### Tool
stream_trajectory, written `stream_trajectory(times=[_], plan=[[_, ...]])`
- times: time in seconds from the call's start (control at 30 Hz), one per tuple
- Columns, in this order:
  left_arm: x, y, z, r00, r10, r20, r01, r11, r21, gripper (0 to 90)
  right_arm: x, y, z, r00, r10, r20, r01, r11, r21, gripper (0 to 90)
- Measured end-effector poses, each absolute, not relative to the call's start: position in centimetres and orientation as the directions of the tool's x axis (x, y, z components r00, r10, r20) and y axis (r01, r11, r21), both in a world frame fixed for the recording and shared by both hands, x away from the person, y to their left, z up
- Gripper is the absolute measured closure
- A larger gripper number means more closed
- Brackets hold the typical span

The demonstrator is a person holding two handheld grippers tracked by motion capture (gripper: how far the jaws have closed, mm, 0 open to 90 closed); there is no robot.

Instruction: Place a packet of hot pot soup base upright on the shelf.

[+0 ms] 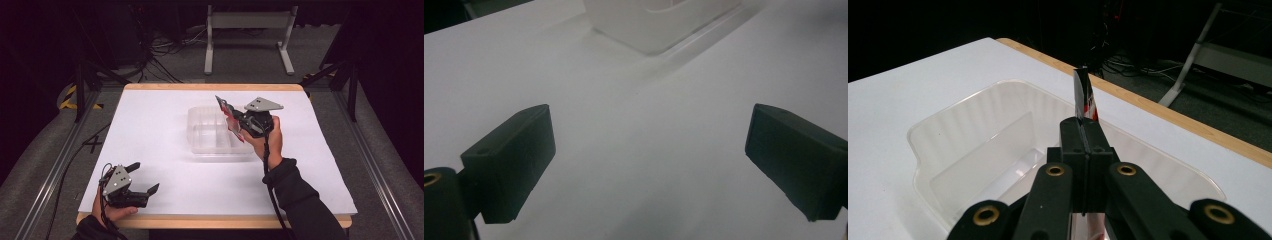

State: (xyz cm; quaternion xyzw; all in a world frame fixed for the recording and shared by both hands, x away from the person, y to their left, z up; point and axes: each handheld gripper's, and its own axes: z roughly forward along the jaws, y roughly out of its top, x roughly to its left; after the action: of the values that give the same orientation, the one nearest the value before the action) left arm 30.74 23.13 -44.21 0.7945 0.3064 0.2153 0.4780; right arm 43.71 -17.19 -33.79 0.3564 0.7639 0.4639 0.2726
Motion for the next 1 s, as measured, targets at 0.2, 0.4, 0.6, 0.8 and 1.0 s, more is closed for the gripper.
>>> stream_trajectory(times=[0.2, 0.4, 0.6, 0.8, 1.0], plan=[[30.8, 23.4, -44.2, 0.712, 0.701, 0.042, 0.288, -0.345, 0.893, 6.3, 43.1, -18.1, -34.3, -0.606, 0.790, -0.096, 0.284, 0.327, 0.901, 90.0], [30.8, 23.4, -44.2, 0.709, 0.703, 0.045, 0.288, -0.347, 0.892, 6.3, 42.7, -18.8, -34.6, -0.609, 0.786, -0.106, 0.280, 0.338, 0.899, 90.0], [30.8, 23.5, -44.3, 0.711, 0.702, 0.045, 0.289, -0.350, 0.891, 6.4, 42.2, -19.5, -34.9, -0.613, 0.783, -0.107, 0.277, 0.340, 0.899, 90.0], [30.8, 23.6, -44.3, 0.712, 0.701, 0.045, 0.291, -0.353, 0.889, 6.5, 41.8, -20.2, -35.2, -0.613, 0.782, -0.113, 0.281, 0.349, 0.894, 90.0], [30.8, 23.6, -44.3, 0.710, 0.703, 0.047, 0.290, -0.353, 0.890, 6.5, 41.5, -20.9, -35.6, -0.610, 0.785, -0.111, 0.287, 0.349, 0.892, 89.7]])
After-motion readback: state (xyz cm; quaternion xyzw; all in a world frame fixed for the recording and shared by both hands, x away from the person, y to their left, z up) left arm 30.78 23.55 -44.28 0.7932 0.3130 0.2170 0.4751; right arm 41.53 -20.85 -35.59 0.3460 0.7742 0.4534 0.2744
